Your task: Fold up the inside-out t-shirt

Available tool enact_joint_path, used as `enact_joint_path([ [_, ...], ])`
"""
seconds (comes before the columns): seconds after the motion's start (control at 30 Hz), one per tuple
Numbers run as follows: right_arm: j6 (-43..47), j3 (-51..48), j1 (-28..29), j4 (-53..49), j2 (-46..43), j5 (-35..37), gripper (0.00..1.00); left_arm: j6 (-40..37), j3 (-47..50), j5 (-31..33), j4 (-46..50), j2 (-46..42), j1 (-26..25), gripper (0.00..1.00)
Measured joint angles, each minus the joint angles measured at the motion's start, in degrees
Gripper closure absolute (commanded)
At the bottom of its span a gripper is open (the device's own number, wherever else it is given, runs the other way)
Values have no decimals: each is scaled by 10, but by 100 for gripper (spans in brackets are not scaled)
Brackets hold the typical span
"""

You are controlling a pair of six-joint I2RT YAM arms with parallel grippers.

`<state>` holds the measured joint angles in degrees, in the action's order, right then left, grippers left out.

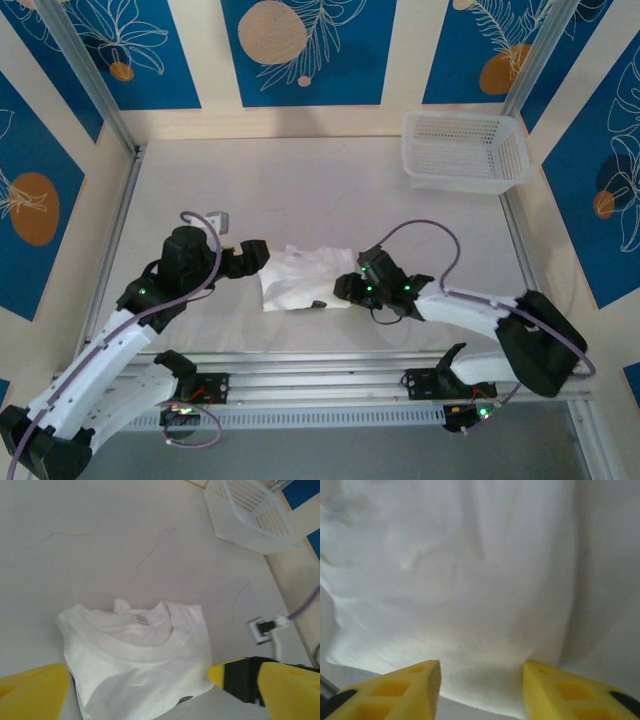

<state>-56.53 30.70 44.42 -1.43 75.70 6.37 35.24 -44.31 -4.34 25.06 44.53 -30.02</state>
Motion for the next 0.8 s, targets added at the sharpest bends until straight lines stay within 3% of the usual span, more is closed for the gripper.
enact_joint_path([
  [0.17, -37, 123, 62, 62, 178, -35, 64, -12, 0, 21, 65, -41, 0, 2],
  [0.37, -41, 424, 94, 122, 429, -65, 61, 6, 0, 99, 134, -54, 2, 13],
  [0.47, -17, 547, 86, 98, 498, -88, 56, 22, 0, 134, 164, -50, 10, 14],
  [0.6, 32, 571, 60, 64, 472, -110, 51, 39, 3, 145, 174, -40, 35, 19],
  [0.73, 48, 419, 21, 63, 305, -111, 49, 62, 32, 99, 117, 16, 97, 26],
  [0.8, 50, 343, 2, 64, 209, -101, 48, 73, 51, 62, 63, 80, 131, 36],
])
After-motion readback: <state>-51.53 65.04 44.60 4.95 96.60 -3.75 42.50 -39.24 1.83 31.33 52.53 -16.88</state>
